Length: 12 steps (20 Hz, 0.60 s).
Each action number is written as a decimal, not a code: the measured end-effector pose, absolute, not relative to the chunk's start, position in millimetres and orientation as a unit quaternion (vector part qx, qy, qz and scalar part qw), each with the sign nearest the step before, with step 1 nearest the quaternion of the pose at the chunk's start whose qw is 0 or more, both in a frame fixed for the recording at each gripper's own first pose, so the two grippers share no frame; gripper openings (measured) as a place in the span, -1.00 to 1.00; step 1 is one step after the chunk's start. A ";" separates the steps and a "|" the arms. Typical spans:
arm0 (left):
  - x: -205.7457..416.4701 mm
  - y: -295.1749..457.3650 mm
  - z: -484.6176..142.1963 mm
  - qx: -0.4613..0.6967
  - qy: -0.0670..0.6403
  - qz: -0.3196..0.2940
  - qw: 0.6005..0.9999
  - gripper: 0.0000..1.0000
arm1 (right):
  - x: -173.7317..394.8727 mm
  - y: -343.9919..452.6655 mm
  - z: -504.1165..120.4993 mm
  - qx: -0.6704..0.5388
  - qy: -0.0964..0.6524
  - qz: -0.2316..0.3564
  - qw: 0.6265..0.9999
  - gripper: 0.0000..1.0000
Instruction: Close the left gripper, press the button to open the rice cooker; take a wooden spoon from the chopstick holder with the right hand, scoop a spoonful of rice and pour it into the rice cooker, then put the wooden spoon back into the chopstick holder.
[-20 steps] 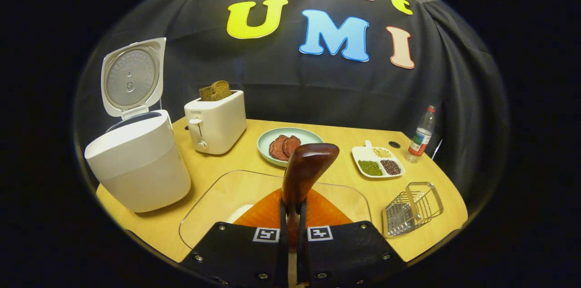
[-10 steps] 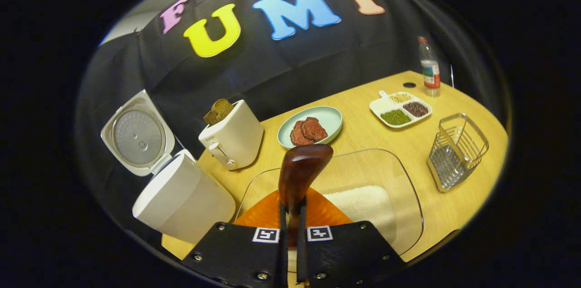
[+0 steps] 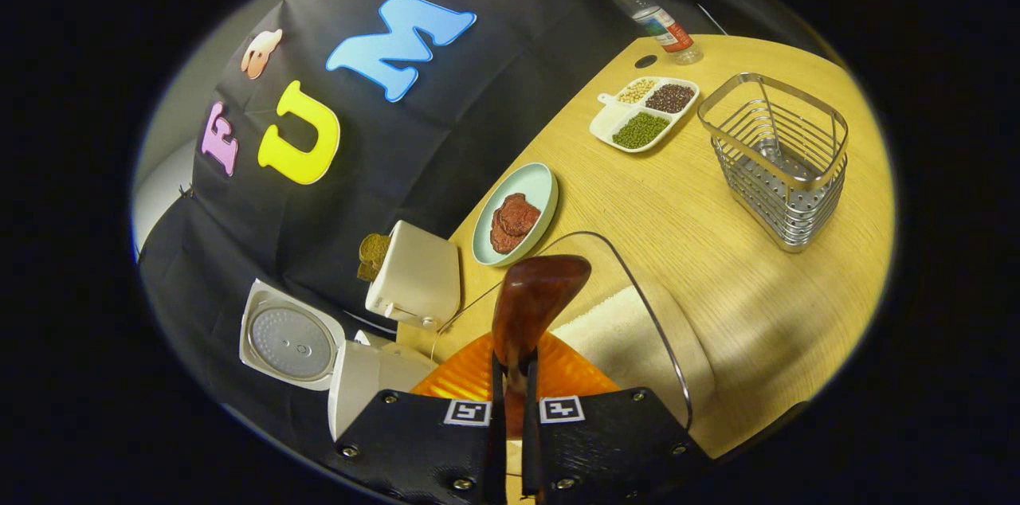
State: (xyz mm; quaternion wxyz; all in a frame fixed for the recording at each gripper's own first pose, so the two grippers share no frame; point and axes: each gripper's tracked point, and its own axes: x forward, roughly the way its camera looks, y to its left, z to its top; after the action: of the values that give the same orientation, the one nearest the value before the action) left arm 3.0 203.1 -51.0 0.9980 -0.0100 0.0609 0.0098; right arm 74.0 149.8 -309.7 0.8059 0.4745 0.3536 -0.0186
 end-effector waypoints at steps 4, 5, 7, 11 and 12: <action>2.9 193.1 -48.3 -0.017 0.056 0.005 0.998 0.90 | 78.8 139.7 -289.1 0.516 0.335 -0.014 0.788 -0.84; 2.9 191.8 -47.2 -0.020 0.054 0.005 0.998 0.90 | 81.6 137.9 -283.2 0.524 0.329 -0.011 0.785 -0.84; 3.7 191.0 -47.6 -0.023 0.054 0.006 0.998 0.90 | 87.6 138.7 -268.5 0.544 0.317 -0.003 0.777 -0.84; 0.8 198.8 -48.7 -0.029 0.053 0.011 0.998 0.96 | 99.1 144.3 -240.6 0.571 0.300 0.015 0.764 -0.84; 0.4 200.5 -49.7 -0.030 0.053 0.013 0.998 0.99 | 102.3 147.5 -234.0 0.574 0.297 0.021 0.763 -0.85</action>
State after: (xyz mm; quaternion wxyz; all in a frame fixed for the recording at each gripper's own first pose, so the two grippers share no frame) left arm 0.4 200.5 -49.7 0.9981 -0.0303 0.0528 0.0129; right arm 102.3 147.5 -234.0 0.7627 0.5742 0.2968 0.0208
